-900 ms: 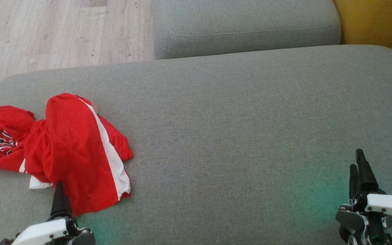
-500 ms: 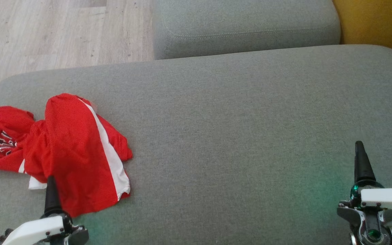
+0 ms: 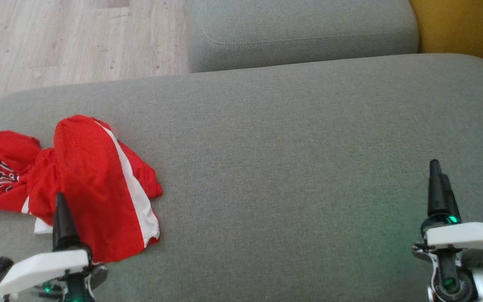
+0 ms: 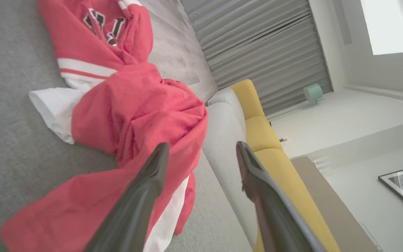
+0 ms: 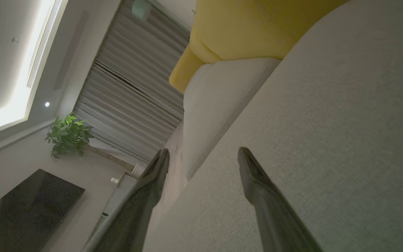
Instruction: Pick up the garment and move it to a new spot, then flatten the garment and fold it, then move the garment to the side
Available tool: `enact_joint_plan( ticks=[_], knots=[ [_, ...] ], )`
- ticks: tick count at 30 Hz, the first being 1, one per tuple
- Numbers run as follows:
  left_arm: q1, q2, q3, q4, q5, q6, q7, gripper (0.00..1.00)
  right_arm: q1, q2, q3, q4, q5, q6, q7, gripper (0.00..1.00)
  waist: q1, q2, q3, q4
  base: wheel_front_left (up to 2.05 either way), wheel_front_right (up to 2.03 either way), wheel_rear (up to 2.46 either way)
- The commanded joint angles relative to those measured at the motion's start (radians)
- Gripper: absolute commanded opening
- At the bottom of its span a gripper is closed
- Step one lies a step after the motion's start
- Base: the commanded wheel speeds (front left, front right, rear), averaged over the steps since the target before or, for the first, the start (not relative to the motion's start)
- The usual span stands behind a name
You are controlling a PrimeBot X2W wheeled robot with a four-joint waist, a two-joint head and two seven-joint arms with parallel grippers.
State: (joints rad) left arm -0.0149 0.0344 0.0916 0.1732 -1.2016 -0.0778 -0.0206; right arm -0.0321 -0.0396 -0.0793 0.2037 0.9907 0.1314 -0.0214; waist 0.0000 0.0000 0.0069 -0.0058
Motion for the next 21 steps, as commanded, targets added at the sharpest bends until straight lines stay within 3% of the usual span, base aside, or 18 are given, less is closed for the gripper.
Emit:
enact_joint_plan(
  ticks=[1, 21],
  knots=[
    [-0.04, 0.009, 0.003, -0.048, 0.036, 0.006, -0.012, 1.0, -0.058, -0.007, 0.017, -0.047, -0.047, 0.0, -0.012, 1.0, 0.0, 0.0, 0.001, 0.0, 0.0, 0.0, 0.0],
    [-0.033, 0.014, -0.145, -0.079, 0.462, 0.017, -0.071, 1.0, -0.046, -0.008, 0.085, -0.075, -0.408, 0.0, -0.071, 1.0, 0.0, 0.0, 0.006, -0.002, 0.0, 0.0, 0.0]
  ],
)
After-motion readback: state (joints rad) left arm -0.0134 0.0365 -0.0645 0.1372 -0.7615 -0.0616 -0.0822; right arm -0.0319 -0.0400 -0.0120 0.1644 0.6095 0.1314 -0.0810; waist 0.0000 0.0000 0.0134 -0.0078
